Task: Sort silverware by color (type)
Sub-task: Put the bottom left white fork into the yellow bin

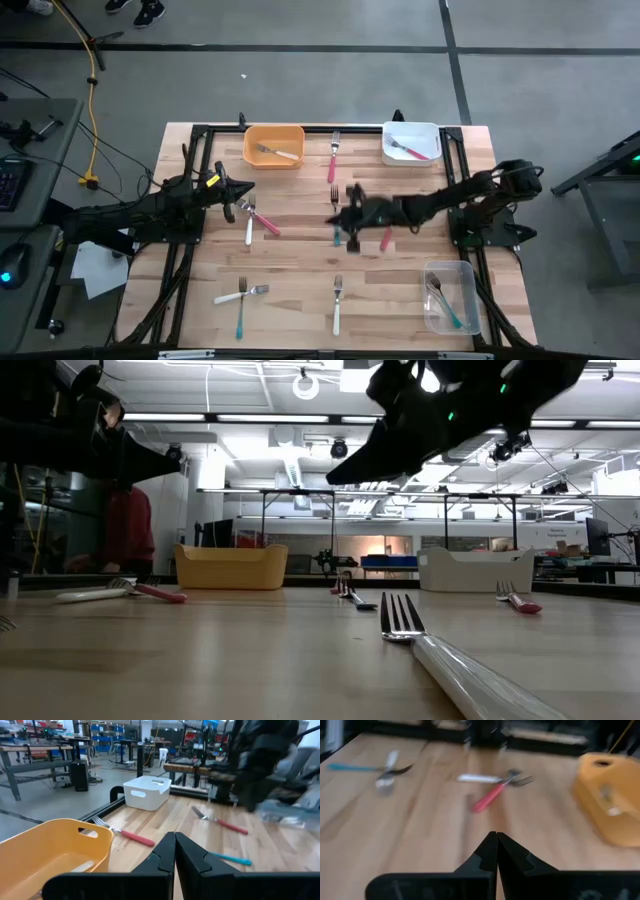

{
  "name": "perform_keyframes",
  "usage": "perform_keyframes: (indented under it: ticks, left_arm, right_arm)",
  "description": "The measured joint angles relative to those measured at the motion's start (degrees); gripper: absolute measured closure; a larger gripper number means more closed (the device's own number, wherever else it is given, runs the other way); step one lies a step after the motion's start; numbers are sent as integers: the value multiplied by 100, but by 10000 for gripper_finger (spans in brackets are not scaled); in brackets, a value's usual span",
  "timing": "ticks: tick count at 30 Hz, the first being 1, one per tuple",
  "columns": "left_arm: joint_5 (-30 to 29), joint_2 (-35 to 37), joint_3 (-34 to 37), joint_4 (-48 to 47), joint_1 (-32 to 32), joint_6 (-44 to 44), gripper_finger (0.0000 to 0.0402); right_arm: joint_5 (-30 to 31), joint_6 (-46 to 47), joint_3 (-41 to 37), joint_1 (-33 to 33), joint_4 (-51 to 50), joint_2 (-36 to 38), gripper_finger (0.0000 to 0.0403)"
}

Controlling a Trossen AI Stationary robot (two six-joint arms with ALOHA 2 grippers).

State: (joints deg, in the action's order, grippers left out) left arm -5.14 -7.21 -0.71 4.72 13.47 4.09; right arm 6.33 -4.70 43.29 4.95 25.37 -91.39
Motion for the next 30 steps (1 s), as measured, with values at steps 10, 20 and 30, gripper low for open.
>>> perform_keyframes:
  ticks: [10, 20, 30]
  left_arm:
    - [22, -1, 0, 173, -8, 145, 401]
    - [157, -499, -673, -63, -408, 327, 401]
    - [-357, -2054, -1421, -172, -1018, 29, 401]
  right_arm:
    - [-651, -249, -529, -1077, 1200, 0, 403]
    - [-1067, -767, -529, -1444, 1206, -2, 403]
    - [-1436, -932, -529, -1845, 1302, -2, 403]
